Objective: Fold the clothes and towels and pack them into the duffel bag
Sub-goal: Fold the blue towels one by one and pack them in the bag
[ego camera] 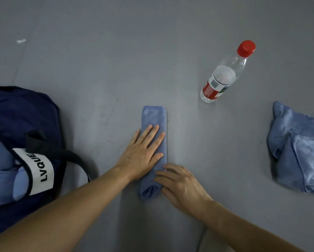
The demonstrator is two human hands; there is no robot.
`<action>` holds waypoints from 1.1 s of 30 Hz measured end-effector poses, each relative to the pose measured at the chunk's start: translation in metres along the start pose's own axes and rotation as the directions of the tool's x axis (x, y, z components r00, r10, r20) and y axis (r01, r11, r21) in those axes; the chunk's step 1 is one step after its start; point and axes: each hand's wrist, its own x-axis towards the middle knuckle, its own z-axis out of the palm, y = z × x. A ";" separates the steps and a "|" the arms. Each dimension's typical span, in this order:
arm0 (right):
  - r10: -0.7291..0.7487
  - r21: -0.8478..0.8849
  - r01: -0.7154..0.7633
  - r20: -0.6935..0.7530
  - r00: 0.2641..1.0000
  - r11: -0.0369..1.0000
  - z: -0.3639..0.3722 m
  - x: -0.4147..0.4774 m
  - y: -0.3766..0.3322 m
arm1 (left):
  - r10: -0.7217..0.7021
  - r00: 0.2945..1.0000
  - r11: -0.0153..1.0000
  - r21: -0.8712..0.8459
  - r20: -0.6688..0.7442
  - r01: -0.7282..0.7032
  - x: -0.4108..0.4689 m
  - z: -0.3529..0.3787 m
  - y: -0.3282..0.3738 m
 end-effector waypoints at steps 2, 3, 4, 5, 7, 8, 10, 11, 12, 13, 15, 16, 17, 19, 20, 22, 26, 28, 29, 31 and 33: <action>0.234 0.191 -0.233 0.018 0.972 0.953 -0.005 0.010 -0.007 | -0.065 0.983 0.975 -0.222 -0.172 0.026 -0.008 -0.013 0.004; 0.358 0.260 -0.357 0.046 0.933 0.897 -0.006 0.016 -0.009 | -0.140 0.961 0.940 -0.338 -0.237 0.054 -0.014 -0.019 0.004; 0.470 0.302 -0.471 0.079 0.879 0.829 -0.006 0.022 -0.010 | -0.220 0.949 0.888 -0.450 -0.226 0.098 -0.020 -0.025 0.003; 0.558 0.340 -0.560 0.113 0.822 0.755 -0.006 0.027 -0.011 | -0.275 0.949 0.828 -0.540 -0.153 0.153 -0.027 -0.029 0.003; 0.678 0.431 -0.665 0.149 0.720 0.610 -0.007 0.038 -0.010 | -0.275 0.961 0.774 -0.590 0.015 0.231 -0.038 -0.032 0.003; 0.719 0.463 -0.697 0.166 0.675 0.548 -0.009 0.044 -0.009 | -0.256 0.965 0.777 -0.581 0.061 0.243 -0.042 -0.031 0.003; 0.778 0.466 -0.751 0.188 0.600 0.467 -0.011 0.054 -0.007 | -0.273 0.960 0.777 -0.574 0.065 0.259 -0.044 -0.025 0.002; 0.797 0.459 -0.770 0.192 0.573 0.443 -0.010 0.057 -0.006 | -0.308 0.951 0.776 -0.570 0.030 0.269 -0.043 -0.020 0.001; 0.811 0.460 -0.777 0.183 0.556 0.429 -0.008 0.059 -0.006 | -0.343 0.940 0.772 -0.570 0.002 0.282 -0.040 -0.017 0.001; 0.811 0.458 -0.769 0.156 0.563 0.446 -0.008 0.060 -0.008 | -0.369 0.929 0.765 -0.569 -0.007 0.300 -0.036 -0.016 0.002; 0.712 0.360 -0.660 -0.019 0.702 0.660 -0.010 0.055 -0.011 | -0.399 0.917 0.752 -0.576 -0.007 0.322 -0.026 -0.015 0.001; 0.579 0.255 -0.540 -0.107 0.809 0.802 -0.010 0.050 -0.008 | -0.403 0.915 0.745 -0.583 -0.008 0.323 -0.022 -0.015 0.000; 0.403 0.100 -0.392 -0.155 0.902 0.915 -0.009 0.045 -0.002 | -0.400 0.917 0.751 -0.578 -0.015 0.318 -0.020 -0.015 0.000; 0.152 -0.164 -0.165 -0.094 0.984 0.973 -0.007 0.038 0.006 | -0.376 0.924 0.819 -0.492 -0.075 0.293 -0.018 -0.014 0.002; 0.125 -0.234 -0.133 -0.046 0.991 0.963 -0.005 0.036 0.011 | -0.355 0.924 0.867 -0.421 -0.144 0.267 -0.018 -0.013 0.003; 0.136 -0.278 -0.128 0.009 0.991 0.952 -0.004 0.039 0.018 | -0.232 0.908 0.957 -0.249 -0.349 0.149 -0.021 -0.009 0.004; 0.163 -0.245 -0.144 0.056 0.985 0.959 -0.003 0.047 0.021 | 0.161 0.867 0.987 0.080 -0.472 -0.139 -0.032 0.005 -0.006; 0.204 -0.193 -0.181 0.106 0.973 0.964 -0.002 0.046 0.021 | 0.160 0.924 0.987 0.069 -0.346 -0.145 -0.040 0.008 -0.014; 0.224 -0.159 -0.203 0.127 0.966 0.966 -0.001 0.045 0.021 | 0.158 0.952 0.987 0.062 -0.262 -0.146 -0.043 0.008 -0.018; 0.234 -0.111 -0.220 0.135 0.963 0.969 -0.002 0.045 0.021 | 0.174 0.974 0.983 0.084 -0.147 -0.163 -0.045 0.007 -0.023; 0.217 -0.081 -0.208 0.121 0.969 0.975 -0.005 0.044 0.021 | 0.188 0.971 0.980 0.091 -0.148 -0.176 -0.044 0.005 -0.024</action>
